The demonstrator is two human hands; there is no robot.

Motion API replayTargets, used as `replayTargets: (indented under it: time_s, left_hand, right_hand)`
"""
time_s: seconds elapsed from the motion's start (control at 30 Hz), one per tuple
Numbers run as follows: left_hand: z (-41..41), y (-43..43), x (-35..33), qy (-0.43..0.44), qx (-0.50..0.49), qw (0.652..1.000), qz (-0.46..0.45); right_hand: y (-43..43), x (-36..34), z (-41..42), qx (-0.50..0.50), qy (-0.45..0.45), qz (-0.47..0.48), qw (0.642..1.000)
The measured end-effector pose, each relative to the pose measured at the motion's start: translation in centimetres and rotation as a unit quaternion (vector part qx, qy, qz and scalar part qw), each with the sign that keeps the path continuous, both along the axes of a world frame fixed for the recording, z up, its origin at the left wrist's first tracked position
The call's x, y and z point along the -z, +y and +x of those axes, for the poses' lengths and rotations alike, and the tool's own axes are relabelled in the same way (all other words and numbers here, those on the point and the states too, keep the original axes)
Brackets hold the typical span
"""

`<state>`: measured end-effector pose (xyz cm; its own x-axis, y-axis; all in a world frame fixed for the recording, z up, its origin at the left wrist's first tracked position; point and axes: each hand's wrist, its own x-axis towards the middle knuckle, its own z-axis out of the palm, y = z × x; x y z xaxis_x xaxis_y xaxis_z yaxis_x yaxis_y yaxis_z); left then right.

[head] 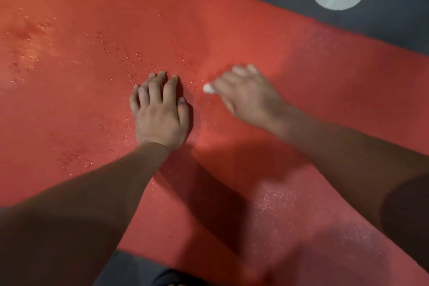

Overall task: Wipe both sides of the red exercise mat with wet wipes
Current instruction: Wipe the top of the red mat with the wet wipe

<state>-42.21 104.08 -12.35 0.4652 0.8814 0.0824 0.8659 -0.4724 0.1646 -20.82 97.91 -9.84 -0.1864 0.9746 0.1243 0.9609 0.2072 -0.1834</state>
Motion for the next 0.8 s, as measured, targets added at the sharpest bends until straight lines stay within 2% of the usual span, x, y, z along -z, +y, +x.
replayTargets:
  time_s: [0.1, 0.2, 0.27, 0.37, 0.43, 0.47, 0.53, 0.67, 0.73, 0.8]
  left_hand:
    - [-0.1, 0.1, -0.1, 0.005, 0.003, 1.0, -0.004]
    - [0.1, 0.2, -0.4, 0.007, 0.003, 1.0, -0.01]
    - [0.2, 0.2, -0.4, 0.003, 0.002, 1.0, -0.012]
    - [0.1, 0.1, -0.4, 0.005, -0.002, 1.0, -0.007]
    - [0.0, 0.2, -0.5, 0.014, -0.004, 1.0, -0.005]
    - [0.1, 0.2, -0.5, 0.017, -0.004, 1.0, -0.007]
    - [0.2, 0.2, -0.5, 0.019, -0.002, 1.0, -0.007]
    - [0.3, 0.2, -0.5, 0.014, -0.001, 1.0, -0.003]
    - [0.3, 0.2, -0.6, 0.013, -0.002, 1.0, -0.004]
    - [0.4, 0.2, -0.7, 0.01, -0.004, 1.0, -0.006]
  right_hand:
    - [4.7, 0.3, 4.3, 0.181, -0.062, 0.054, 0.98]
    - [6.5, 0.0, 5.7, 0.291, -0.051, 0.027, 0.955]
    - [5.3, -0.1, 3.6, 0.244, -0.008, 0.029, 0.969]
    - [1.4, 0.0, 0.3, 0.03, 0.039, -0.004, 0.999]
    - [1.5, -0.2, 1.2, -0.035, 0.028, -0.02, 0.999]
    - [2.5, -0.2, 2.2, -0.017, 0.006, -0.012, 1.0]
    - [5.4, 0.2, 4.9, 0.088, -0.033, 0.026, 0.995]
    - [10.3, 0.2, 8.6, 0.318, -0.039, 0.027, 0.947]
    - [10.1, 0.4, 7.2, 0.329, -0.019, 0.014, 0.944]
    - [8.3, 0.7, 4.4, 0.227, 0.041, 0.023, 0.973]
